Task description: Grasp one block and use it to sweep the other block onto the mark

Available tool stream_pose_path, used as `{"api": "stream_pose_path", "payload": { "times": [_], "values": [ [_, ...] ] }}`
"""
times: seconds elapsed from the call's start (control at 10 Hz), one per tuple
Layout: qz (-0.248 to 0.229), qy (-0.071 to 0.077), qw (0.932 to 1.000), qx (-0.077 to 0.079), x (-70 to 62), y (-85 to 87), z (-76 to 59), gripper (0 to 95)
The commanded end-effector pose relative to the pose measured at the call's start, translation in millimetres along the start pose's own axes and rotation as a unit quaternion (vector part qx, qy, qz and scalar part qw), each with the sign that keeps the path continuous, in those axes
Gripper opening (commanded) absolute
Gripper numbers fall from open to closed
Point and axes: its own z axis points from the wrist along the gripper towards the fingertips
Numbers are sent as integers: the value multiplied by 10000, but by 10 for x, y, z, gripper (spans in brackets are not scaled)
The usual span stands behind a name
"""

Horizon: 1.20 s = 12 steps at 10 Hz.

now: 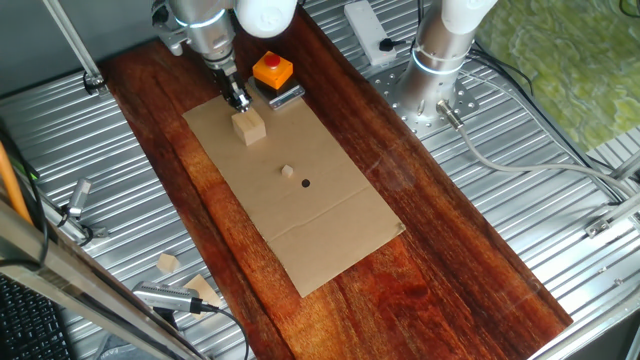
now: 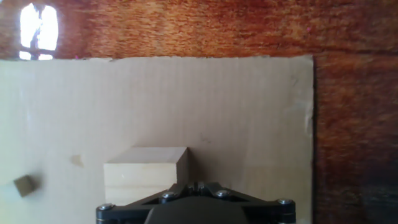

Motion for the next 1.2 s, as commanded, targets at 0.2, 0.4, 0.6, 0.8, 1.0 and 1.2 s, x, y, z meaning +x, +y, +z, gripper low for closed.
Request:
{"api": "stream_pose_path", "payload": {
  "times": [0.2,0.4,0.6,0.8,1.0,1.2],
  "values": [
    [312,-7,9989,-364,-17,14,10,0],
    [292,-4,9990,-350,-17,14,10,0],
    [279,-2,9991,-320,-17,14,10,0],
    [277,-2,9991,-307,-17,14,10,0],
    [299,-6,9991,-303,-17,14,10,0],
    [273,-22,9992,-305,-17,14,10,0]
  ]
}}
